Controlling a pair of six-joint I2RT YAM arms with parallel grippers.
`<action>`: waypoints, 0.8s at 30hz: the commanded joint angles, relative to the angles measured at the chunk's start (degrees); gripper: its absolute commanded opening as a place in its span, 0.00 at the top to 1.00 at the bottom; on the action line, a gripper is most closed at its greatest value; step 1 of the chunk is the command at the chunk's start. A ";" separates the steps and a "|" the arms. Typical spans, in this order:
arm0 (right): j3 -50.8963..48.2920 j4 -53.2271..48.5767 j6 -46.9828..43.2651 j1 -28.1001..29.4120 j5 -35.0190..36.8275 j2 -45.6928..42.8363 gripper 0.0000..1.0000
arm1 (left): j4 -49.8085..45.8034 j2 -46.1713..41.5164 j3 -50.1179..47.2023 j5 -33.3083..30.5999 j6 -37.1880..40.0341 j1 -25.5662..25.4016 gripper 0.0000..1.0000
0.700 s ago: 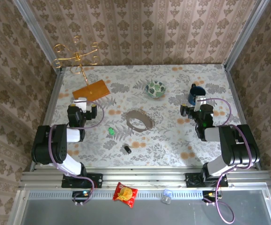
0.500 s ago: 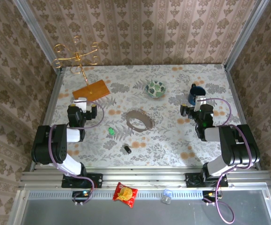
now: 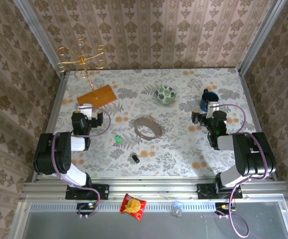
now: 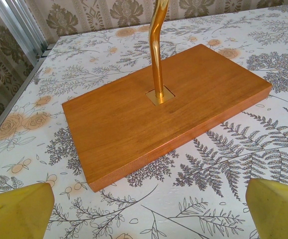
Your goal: Put the keys on the keyring
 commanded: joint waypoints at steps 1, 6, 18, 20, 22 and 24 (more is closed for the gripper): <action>1.28 0.39 0.00 0.19 1.26 -0.05 0.00 | 0.11 -0.19 0.20 0.89 -1.26 0.23 0.00; 1.29 -1.03 0.00 0.19 1.52 -1.93 0.00 | 1.52 -1.34 -0.82 1.98 -0.71 0.24 0.00; 22.04 -54.71 17.61 7.92 2.35 -19.69 0.04 | -25.97 -25.74 4.56 3.53 -8.85 0.06 0.00; 24.06 -61.04 19.65 12.38 2.33 -18.78 0.06 | -29.27 -27.10 5.39 5.24 -12.65 -0.53 0.00; 25.93 -66.48 22.23 16.71 2.33 -17.10 0.09 | -31.93 -27.78 5.99 6.08 -15.44 -1.98 0.02; 27.20 -70.75 25.92 20.59 1.26 -14.92 0.14 | -34.29 -28.21 6.51 6.45 -16.83 -4.44 0.03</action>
